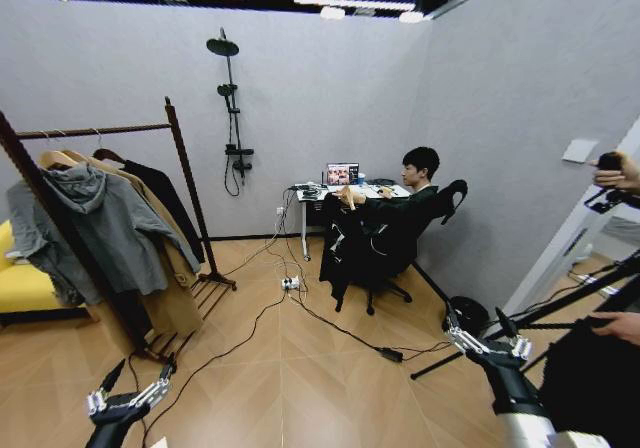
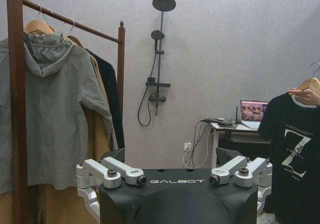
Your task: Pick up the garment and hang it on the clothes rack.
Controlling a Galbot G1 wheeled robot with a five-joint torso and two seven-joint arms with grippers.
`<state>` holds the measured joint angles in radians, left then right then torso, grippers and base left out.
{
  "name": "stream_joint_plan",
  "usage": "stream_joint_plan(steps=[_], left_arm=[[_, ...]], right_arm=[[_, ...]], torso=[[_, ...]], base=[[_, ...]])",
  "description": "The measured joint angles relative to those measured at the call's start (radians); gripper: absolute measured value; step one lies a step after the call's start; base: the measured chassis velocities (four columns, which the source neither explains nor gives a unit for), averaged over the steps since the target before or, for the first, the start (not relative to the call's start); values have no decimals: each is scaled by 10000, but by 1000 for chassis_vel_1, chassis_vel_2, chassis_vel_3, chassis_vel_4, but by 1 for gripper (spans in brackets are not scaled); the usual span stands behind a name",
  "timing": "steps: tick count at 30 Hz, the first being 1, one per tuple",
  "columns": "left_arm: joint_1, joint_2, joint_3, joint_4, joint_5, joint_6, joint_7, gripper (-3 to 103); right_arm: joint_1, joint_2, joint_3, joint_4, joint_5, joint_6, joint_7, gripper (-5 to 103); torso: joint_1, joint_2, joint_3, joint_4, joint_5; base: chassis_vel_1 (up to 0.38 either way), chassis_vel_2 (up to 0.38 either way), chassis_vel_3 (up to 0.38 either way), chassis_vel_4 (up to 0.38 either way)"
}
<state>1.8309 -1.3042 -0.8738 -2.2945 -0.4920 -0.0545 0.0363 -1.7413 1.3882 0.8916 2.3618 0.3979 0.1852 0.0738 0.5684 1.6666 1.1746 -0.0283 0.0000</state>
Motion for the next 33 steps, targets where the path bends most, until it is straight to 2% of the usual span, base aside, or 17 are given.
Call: stream_joint_plan(steps=[11,13,16,17,20,21,25,26,28,30,31,33], left_arm=[[0,0,0,1,0,0,0,100],[0,0,0,0,0,0,3,100],[0,0,0,1,0,0,0,100],[0,0,0,0,0,0,-1,100],[0,0,0,0,0,0,3,100],[0,0,0,0,0,0,0,100],[-1,0,0,0,0,0,4,100],[0,0,0,0,0,0,0,100],[-1,0,0,0,0,0,0,100],[-1,0,0,0,0,0,1,100],[0,0,0,0,0,0,1,100],[-1,0,0,0,0,0,0,100]], right_arm=[[12,-46,28,60,192,-99,14,100],[51,-43,25,66,204,-108,15,100],[82,-29,25,91,208,-109,42,100],[79,-22,26,95,220,-110,48,100],[64,-16,29,97,227,-106,51,100],[44,-12,31,99,230,-93,51,100],[31,-14,34,88,231,-76,51,100],[35,-16,32,88,231,-76,50,100],[37,-17,32,87,232,-76,50,100],[55,-22,34,88,232,-76,50,100],[66,-26,34,87,232,-75,50,100],[67,-28,33,90,234,-76,47,100]], torso=[[1,-1,1,-3,-4],[5,-3,3,6,9],[5,-2,1,0,-8],[3,-2,0,-1,5],[5,-2,1,-4,-3],[6,-4,3,3,4],[4,-2,1,-3,-5],[5,-3,2,4,3],[7,-4,3,-1,7],[4,-2,0,-5,-8],[6,-5,3,3,2],[8,-5,3,0,6]], base=[[-130,127,136,-136],[-215,233,218,-235],[-249,236,302,-243],[-256,276,269,-281],[-256,276,259,-284],[-281,271,313,-308],[-332,345,348,-340],[-361,362,340,-354],[-361,401,389,-354],[-368,383,405,-371],[-354,364,374,-374],[-348,354,377,-368]])
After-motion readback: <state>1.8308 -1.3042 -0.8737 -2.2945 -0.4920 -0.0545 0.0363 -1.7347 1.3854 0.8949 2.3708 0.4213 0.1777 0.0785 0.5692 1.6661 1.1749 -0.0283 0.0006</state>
